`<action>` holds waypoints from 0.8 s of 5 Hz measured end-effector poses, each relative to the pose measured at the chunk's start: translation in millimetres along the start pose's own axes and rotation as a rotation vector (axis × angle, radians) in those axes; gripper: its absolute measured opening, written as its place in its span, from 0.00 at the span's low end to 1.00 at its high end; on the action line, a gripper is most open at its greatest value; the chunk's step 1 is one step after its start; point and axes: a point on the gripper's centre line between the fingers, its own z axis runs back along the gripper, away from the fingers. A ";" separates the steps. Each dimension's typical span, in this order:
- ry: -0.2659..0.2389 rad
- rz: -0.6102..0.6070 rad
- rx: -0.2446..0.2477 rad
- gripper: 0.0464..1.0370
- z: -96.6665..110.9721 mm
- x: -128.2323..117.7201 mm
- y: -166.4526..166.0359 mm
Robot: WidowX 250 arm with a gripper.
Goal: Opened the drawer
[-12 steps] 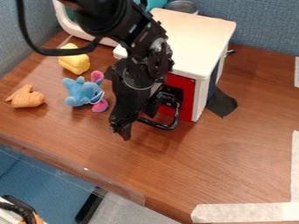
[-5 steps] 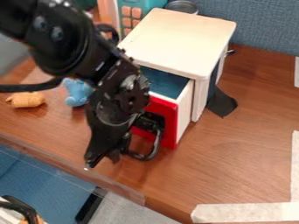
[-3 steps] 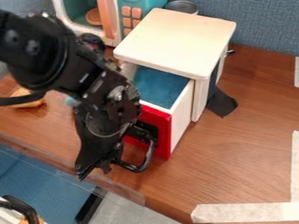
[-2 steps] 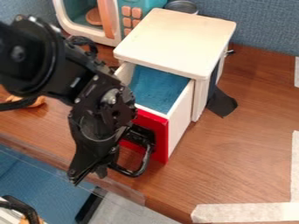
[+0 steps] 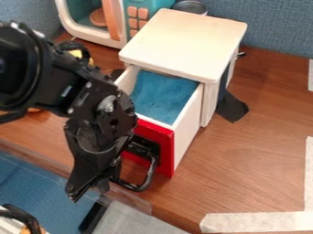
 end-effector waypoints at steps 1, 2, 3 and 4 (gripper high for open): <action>-0.001 -0.019 0.017 0.41 2.7 0.4 3.7; -0.015 -0.052 0.028 0.74 5.4 2.8 5.1; -0.025 -0.094 0.016 0.96 15.1 6.3 3.1; -0.032 -0.156 0.008 0.97 36.0 13.2 2.6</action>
